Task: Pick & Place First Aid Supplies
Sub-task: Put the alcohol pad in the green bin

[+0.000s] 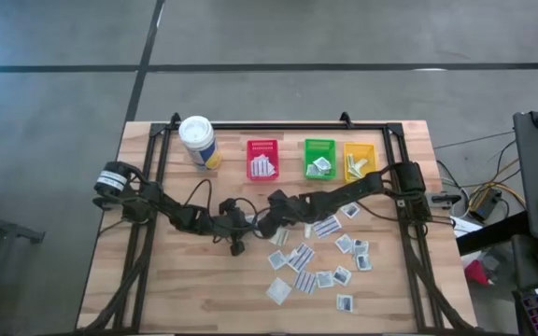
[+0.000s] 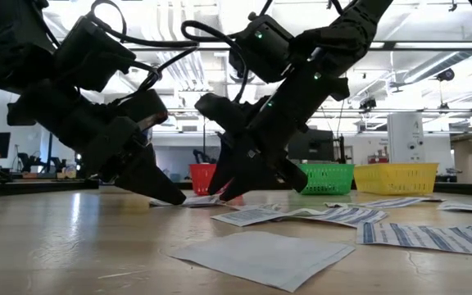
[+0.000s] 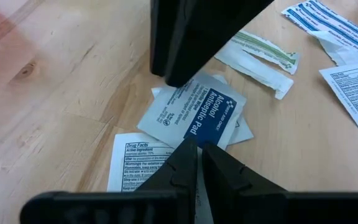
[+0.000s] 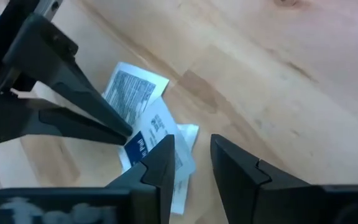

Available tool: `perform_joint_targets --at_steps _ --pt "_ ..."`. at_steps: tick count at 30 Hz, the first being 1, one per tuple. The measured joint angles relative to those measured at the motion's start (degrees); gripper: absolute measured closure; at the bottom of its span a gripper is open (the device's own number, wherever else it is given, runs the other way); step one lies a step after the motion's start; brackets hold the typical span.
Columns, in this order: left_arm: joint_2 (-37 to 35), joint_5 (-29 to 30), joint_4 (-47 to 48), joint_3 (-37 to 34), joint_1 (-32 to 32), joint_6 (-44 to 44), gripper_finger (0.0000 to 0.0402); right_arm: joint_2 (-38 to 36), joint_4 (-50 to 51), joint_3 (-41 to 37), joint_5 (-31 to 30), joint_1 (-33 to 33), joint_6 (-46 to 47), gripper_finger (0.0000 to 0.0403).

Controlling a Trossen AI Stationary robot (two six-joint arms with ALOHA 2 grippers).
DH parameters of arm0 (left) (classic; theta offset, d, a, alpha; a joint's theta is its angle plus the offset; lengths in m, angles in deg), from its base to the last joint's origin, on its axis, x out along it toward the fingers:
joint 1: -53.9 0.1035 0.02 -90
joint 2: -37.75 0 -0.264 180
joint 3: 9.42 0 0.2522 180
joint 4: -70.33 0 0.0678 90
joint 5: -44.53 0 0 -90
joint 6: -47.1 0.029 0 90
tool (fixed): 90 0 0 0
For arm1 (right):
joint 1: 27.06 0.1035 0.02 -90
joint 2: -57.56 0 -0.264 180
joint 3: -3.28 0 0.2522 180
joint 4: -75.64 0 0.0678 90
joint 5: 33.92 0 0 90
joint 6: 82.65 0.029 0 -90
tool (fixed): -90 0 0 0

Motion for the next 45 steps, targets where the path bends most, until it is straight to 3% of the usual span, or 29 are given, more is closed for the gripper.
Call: perform_joint_targets --at_steps 24,38,45 --pt "0.00 0.67 -0.61 -0.02 0.04 1.51 0.0371 0.00 -3.54 0.00 4.17 0.40 -0.79 0.0327" --pt "0.09 0.78 -3.29 -0.11 0.04 3.35 0.0372 0.00 -3.81 0.00 4.09 0.40 -4.70 0.0389" --pt "-0.78 0.80 -3.35 -0.09 0.04 4.37 0.0372 0.00 -3.79 0.00 4.09 0.40 -5.88 0.0394"
